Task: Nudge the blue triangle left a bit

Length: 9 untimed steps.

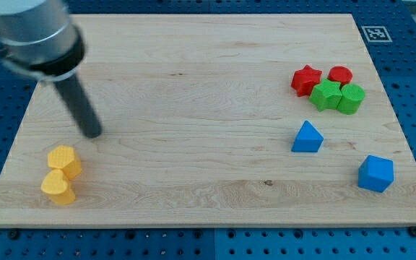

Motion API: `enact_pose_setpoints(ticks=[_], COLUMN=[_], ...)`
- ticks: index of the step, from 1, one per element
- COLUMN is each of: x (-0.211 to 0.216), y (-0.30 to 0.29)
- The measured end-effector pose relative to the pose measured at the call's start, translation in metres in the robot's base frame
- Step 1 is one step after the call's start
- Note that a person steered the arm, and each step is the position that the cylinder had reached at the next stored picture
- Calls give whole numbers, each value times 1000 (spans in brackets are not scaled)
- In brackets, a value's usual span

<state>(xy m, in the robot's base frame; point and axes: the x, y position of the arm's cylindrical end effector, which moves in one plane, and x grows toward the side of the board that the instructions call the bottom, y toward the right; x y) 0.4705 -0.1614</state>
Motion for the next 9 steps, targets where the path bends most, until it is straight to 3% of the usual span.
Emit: enact_pose_setpoints(ticks=[2, 3, 4, 7, 9], x=[-46, -43, -41, -7, 40], y=[182, 231, 235, 339, 344])
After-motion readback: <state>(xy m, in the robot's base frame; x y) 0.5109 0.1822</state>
